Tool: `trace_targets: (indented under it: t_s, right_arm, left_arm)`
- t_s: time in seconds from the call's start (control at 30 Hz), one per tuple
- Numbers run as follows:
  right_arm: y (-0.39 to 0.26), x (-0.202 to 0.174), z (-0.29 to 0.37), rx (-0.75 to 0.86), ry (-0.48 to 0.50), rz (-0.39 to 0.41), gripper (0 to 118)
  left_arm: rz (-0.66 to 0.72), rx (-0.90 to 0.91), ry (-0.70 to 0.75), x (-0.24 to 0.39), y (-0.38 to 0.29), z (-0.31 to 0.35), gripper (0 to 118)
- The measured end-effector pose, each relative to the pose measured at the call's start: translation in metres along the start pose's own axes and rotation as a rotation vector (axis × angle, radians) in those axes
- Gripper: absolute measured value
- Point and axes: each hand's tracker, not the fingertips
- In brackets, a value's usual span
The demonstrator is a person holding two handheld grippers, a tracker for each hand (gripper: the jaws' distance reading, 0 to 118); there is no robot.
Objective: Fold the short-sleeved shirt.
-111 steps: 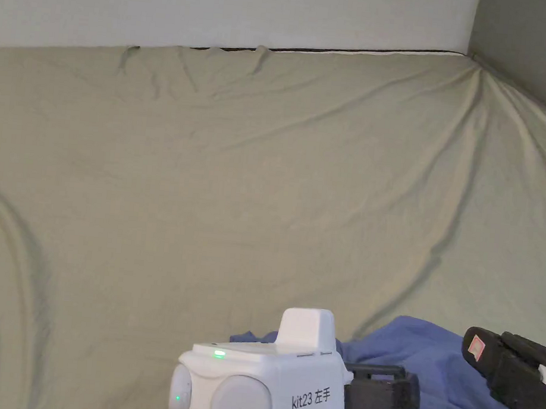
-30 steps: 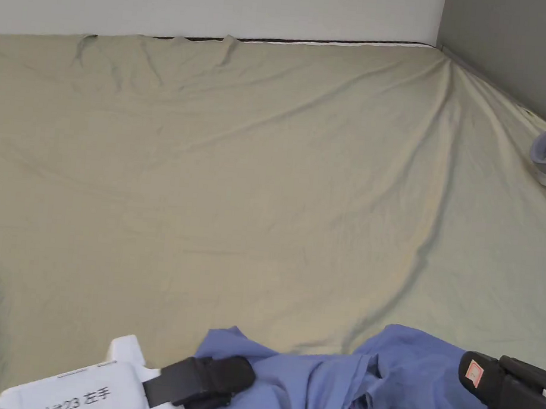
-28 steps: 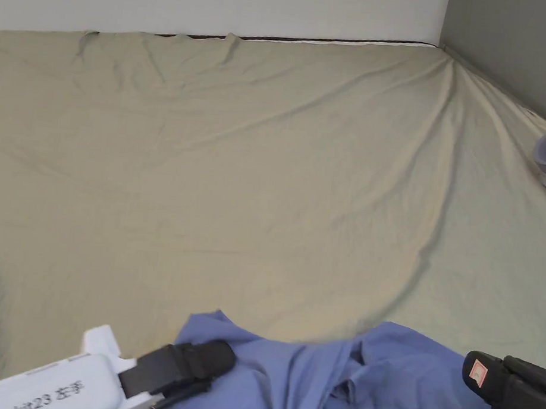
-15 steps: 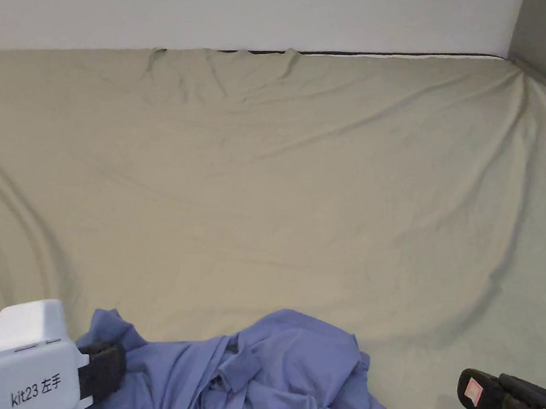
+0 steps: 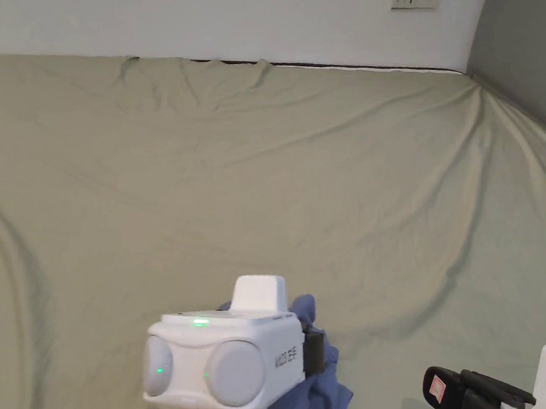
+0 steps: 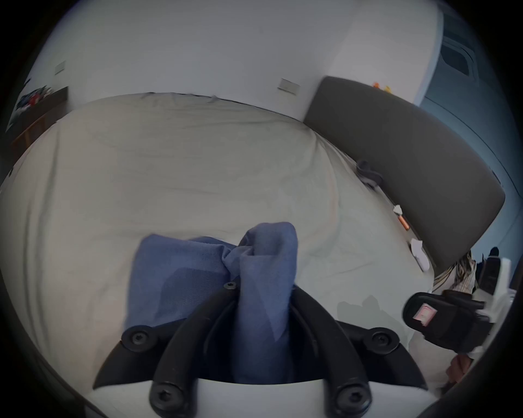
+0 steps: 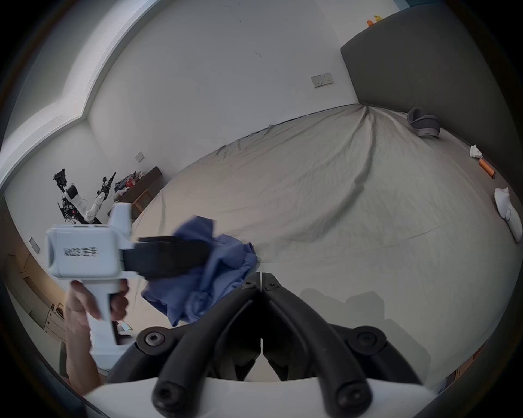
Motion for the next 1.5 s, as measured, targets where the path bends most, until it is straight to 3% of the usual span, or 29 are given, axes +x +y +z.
trace_targets:
  t_s: [0.07, 0.2, 0.23, 0.4, 0.5, 0.57, 0.6, 0.67, 0.7, 0.77, 1.03, 1.17, 1.5]
  right_arm:
    - [0.0, 0.002, 0.005, 0.008, 0.002, -0.003, 0]
    - [0.0, 0.005, 0.017, 0.026, -0.004, -0.003, 0]
    - [0.0, 0.006, 0.02, 0.031, -0.004, -0.004, 0]
    - [0.001, 0.009, 0.028, 0.058, -0.015, -0.013, 0]
    - [0.002, 0.008, 0.028, 0.066, -0.01, -0.016, 0]
    - [0.003, 0.005, 0.027, 0.073, -0.008, -0.006, 0]
    - [0.003, 0.004, 0.027, 0.077, -0.004, 0.001, 0]
    - [0.003, 0.001, 0.026, 0.084, 0.005, 0.008, 0]
    - [0.004, 0.0, 0.025, 0.084, 0.013, 0.007, 0]
    - [0.003, -0.001, 0.022, 0.08, 0.03, 0.009, 0]
    - [0.0, -0.005, 0.019, 0.068, 0.049, 0.018, 0]
    - [0.0, -0.006, 0.022, 0.066, 0.057, 0.029, 0]
    - [-0.002, -0.005, 0.02, 0.049, 0.054, 0.025, 0]
  left_arm:
    - [-0.022, -0.06, -0.006, 0.012, -0.005, -0.016, 28]
    - [-0.019, -0.021, -0.13, 0.02, -0.012, -0.02, 89]
    - [-0.03, -0.03, -0.135, 0.022, -0.01, -0.018, 96]
    - [0.083, -0.077, -0.209, 0.009, 0.017, 0.016, 99]
    - [0.087, 0.116, -0.283, -0.005, 0.028, 0.069, 99]
    - [0.015, 0.239, -0.222, -0.01, 0.027, 0.099, 94]
    - [-0.023, 0.273, -0.173, -0.011, 0.026, 0.108, 77]
    - [-0.14, 0.308, -0.043, -0.014, 0.02, 0.12, 21]
    - [-0.171, 0.306, 0.008, -0.014, 0.016, 0.119, 0]
    - [-0.177, 0.299, 0.059, -0.016, 0.012, 0.113, 0]
    - [-0.161, 0.169, -0.048, -0.006, -0.001, 0.042, 0]
    - [-0.201, -0.066, 0.053, -0.002, -0.022, -0.03, 0]
    - [-0.141, 0.001, 0.008, -0.008, -0.026, -0.04, 0]
